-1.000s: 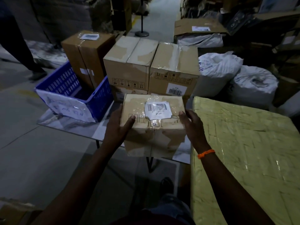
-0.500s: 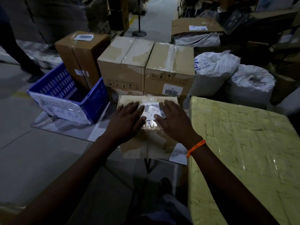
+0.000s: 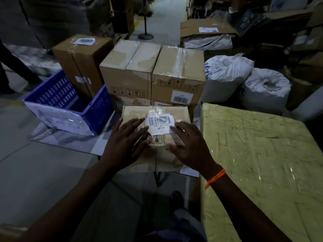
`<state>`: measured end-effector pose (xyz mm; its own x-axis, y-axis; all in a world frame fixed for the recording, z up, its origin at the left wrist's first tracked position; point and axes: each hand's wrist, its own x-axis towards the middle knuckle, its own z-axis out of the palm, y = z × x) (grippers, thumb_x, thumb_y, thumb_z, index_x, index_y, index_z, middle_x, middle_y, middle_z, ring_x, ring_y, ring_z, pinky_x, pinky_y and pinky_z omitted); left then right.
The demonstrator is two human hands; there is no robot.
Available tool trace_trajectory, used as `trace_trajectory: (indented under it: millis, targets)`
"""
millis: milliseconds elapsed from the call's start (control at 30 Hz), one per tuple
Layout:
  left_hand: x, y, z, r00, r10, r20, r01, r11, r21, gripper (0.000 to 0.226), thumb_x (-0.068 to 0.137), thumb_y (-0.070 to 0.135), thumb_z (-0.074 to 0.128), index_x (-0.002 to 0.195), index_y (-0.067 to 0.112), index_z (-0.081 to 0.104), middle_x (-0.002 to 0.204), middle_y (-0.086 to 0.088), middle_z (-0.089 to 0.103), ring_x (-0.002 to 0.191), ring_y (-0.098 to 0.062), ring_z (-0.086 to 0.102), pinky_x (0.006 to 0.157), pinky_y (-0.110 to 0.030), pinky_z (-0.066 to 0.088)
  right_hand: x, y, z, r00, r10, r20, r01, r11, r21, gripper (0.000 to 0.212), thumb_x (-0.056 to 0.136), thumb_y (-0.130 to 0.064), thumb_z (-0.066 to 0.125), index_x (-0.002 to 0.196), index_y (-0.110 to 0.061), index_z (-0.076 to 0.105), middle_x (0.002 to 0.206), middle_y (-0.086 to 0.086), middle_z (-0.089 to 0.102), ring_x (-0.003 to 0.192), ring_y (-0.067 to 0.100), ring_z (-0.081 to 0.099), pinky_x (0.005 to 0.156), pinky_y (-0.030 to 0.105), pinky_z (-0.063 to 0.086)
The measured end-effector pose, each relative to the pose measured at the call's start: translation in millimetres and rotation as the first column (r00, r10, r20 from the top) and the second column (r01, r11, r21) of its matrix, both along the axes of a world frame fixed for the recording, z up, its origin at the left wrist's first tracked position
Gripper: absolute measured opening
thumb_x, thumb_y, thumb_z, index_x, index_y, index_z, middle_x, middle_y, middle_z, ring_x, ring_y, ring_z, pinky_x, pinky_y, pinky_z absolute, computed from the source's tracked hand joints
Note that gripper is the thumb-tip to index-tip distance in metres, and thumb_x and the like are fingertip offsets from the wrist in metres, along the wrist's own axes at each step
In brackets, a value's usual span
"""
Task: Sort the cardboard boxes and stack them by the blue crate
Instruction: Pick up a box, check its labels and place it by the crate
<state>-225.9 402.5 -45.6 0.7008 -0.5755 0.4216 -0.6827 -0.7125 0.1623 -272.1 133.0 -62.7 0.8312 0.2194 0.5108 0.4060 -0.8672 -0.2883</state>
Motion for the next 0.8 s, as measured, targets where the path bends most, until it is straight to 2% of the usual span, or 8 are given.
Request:
trace_trajectory:
  millis: [200, 333, 433, 533, 600, 667, 733, 800]
  targets:
    - [-11, 11, -36, 0.998, -0.028, 0.051, 0.033, 0.996, -0.086, 0.051, 0.098, 0.042, 0.057, 0.142, 0.016, 0.059, 0.149, -0.006, 0.054, 0.143, -0.029, 0.046, 0.118, -0.062, 0.028, -27, 1, -26, 1.0, -0.016, -0.008, 0.017, 0.995, 0.094, 0.058, 0.098, -0.036, 0.067, 0.149, -0.012, 0.053, 0.159, 0.013, 0.043, 0.155, 0.027, 0.027, 0.126, 0.026, 0.02]
    - [-15, 10, -40, 0.999, 0.006, -0.051, -0.019, 0.963, -0.269, 0.053, 0.095, 0.042, 0.062, 0.14, 0.015, 0.059, 0.152, -0.008, 0.05, 0.146, -0.032, 0.04, 0.116, -0.062, 0.034, -28, 14, -27, 0.994, -0.1, -0.039, 0.107, 0.96, 0.258, 0.061, 0.089, -0.028, 0.081, 0.144, -0.011, 0.059, 0.161, 0.014, 0.039, 0.155, 0.028, 0.027, 0.123, 0.021, 0.024]
    - [-26, 13, -41, 0.979, 0.089, -0.184, -0.165, 0.875, -0.455, 0.065, 0.092, 0.041, 0.07, 0.146, 0.009, 0.051, 0.16, -0.012, 0.039, 0.15, -0.029, 0.034, 0.121, -0.034, 0.032, -37, 15, -30, 0.955, -0.219, -0.2, 0.295, 0.755, 0.586, 0.084, 0.078, -0.026, 0.091, 0.15, -0.017, 0.048, 0.157, -0.003, 0.04, 0.149, 0.011, 0.037, 0.115, 0.032, 0.044]
    - [-36, 14, -38, 0.898, 0.145, -0.414, -0.384, 0.718, -0.581, 0.076, 0.085, 0.035, 0.079, 0.15, 0.014, 0.046, 0.151, -0.002, 0.052, 0.138, -0.017, 0.051, 0.111, -0.036, 0.047, -42, 14, -31, 0.907, -0.096, -0.409, 0.394, 0.535, 0.747, 0.066, 0.078, -0.019, 0.09, 0.137, -0.018, 0.059, 0.135, -0.011, 0.065, 0.124, 0.001, 0.061, 0.104, 0.043, 0.055]
    - [-38, 16, -32, 0.863, 0.102, -0.495, -0.429, 0.665, -0.611, 0.068, 0.082, 0.03, 0.081, 0.144, 0.019, 0.054, 0.135, 0.006, 0.063, 0.124, -0.01, 0.061, 0.101, -0.043, 0.056, -46, 16, -32, 0.895, -0.08, -0.44, 0.412, 0.53, 0.741, 0.056, 0.081, -0.017, 0.088, 0.132, -0.016, 0.064, 0.127, -0.002, 0.071, 0.118, 0.005, 0.066, 0.102, 0.044, 0.056]
    - [-39, 20, -22, 0.854, 0.067, -0.516, -0.424, 0.663, -0.617, 0.065, 0.081, 0.041, 0.076, 0.14, 0.023, 0.057, 0.132, 0.006, 0.065, 0.123, -0.009, 0.062, 0.1, -0.043, 0.057, -47, 21, -28, 0.901, -0.097, -0.423, 0.403, 0.548, 0.733, 0.055, 0.081, -0.022, 0.088, 0.131, -0.02, 0.065, 0.127, -0.001, 0.069, 0.117, 0.005, 0.066, 0.101, 0.043, 0.057]
    - [-37, 27, -6, 0.85, 0.045, -0.525, -0.428, 0.64, -0.638, 0.068, 0.08, 0.047, 0.073, 0.14, 0.022, 0.058, 0.135, 0.002, 0.065, 0.121, -0.008, 0.063, 0.099, -0.034, 0.057, -46, 29, -17, 0.915, -0.117, -0.386, 0.378, 0.584, 0.719, 0.06, 0.08, -0.029, 0.088, 0.134, -0.023, 0.062, 0.128, -0.005, 0.066, 0.117, 0.005, 0.065, 0.098, 0.04, 0.059]
    - [-29, 37, 16, 0.862, 0.052, -0.505, -0.425, 0.618, -0.661, 0.065, 0.082, 0.042, 0.075, 0.14, 0.017, 0.059, 0.132, 0.003, 0.065, 0.114, -0.001, 0.062, 0.09, -0.014, 0.054, -39, 40, -2, 0.94, -0.123, -0.318, 0.325, 0.609, 0.724, 0.067, 0.078, -0.033, 0.088, 0.138, -0.022, 0.061, 0.128, -0.012, 0.064, 0.117, 0.004, 0.065, 0.094, 0.034, 0.06]
